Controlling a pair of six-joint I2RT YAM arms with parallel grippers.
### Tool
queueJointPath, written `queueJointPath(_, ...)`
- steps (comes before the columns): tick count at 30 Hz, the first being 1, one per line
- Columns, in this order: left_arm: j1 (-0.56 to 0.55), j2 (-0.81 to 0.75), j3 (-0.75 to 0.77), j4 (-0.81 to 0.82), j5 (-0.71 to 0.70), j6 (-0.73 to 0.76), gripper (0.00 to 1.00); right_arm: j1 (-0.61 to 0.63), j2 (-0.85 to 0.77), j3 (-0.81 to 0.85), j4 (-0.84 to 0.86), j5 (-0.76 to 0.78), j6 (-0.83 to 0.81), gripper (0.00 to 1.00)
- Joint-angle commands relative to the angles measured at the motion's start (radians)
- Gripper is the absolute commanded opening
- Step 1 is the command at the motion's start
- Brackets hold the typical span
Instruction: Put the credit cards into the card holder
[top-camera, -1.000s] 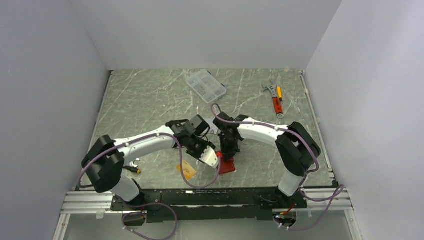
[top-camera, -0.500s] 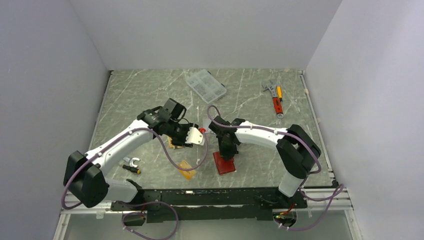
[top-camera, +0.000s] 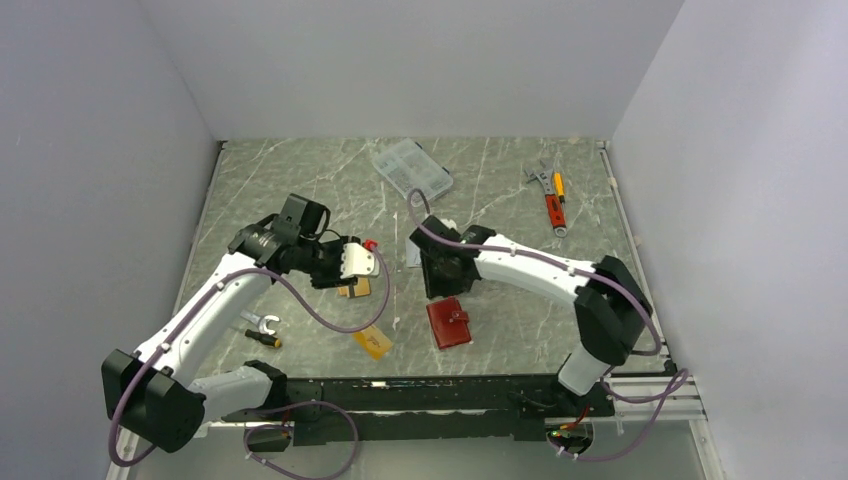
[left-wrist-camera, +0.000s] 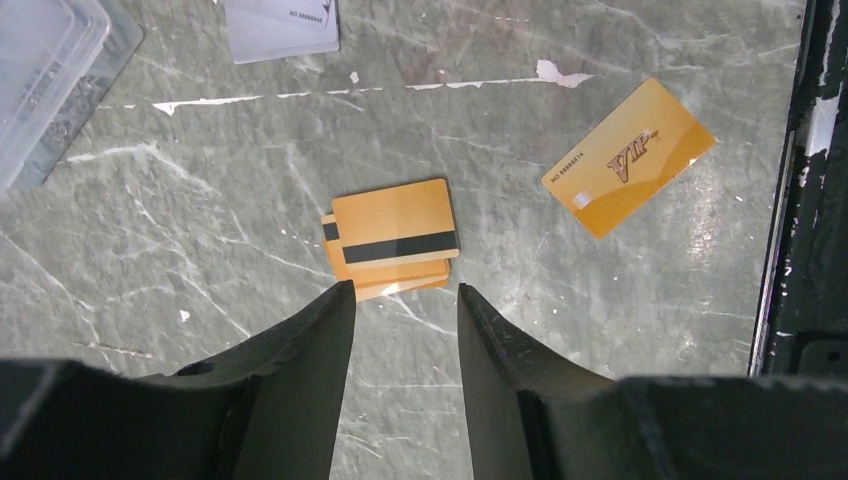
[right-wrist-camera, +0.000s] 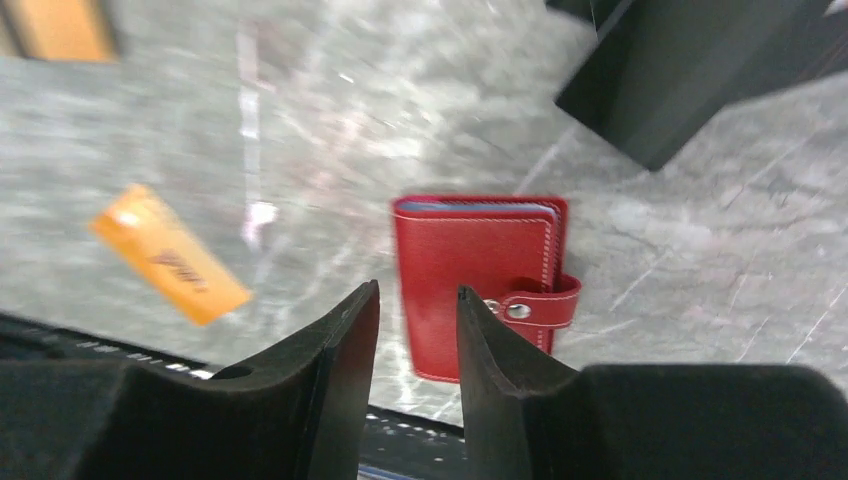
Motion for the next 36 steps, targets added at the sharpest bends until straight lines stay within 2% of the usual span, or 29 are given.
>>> queueJointPath(1, 0.005, -0.046, -0.031, -0.005, -0.014, -0.015, 0.47, -0.009, -0.114, 0.138, -0.040, 0.030, -0.048, 0.38)
queueJointPath(6, 0.005, -0.038, -0.031, 0.004, 0.007, -0.020, 0.45, -0.025, -0.145, 0.163, -0.103, 0.052, -0.063, 0.39)
queueJointPath(10, -0.015, -0.016, -0.022, 0.038, 0.086, -0.010, 0.44, -0.025, -0.161, 0.076, -0.155, 0.082, -0.053, 0.45)
queueJointPath(13, -0.109, 0.035, -0.026, 0.069, 0.080, 0.008, 0.42, -0.023, -0.179, -0.021, -0.135, 0.074, -0.022, 0.46)
queueJointPath(18, -0.330, 0.162, -0.058, 0.153, -0.026, 0.058, 0.41, 0.005, -0.134, -0.078, -0.114, 0.062, 0.008, 0.50)
queueJointPath(25, -0.439, 0.285, -0.046, 0.263, -0.061, 0.106, 0.41, 0.035, -0.063, -0.038, -0.110, 0.081, 0.025, 0.52)
queueJointPath(29, -0.499, 0.316, -0.052, 0.313, -0.069, 0.113, 0.41, 0.037, -0.028, -0.033, -0.109, 0.095, 0.025, 0.48)
queueJointPath(36, -0.570, 0.380, -0.077, 0.381, -0.104, 0.121, 0.40, 0.036, -0.019, -0.044, -0.088, 0.117, 0.035, 0.33)
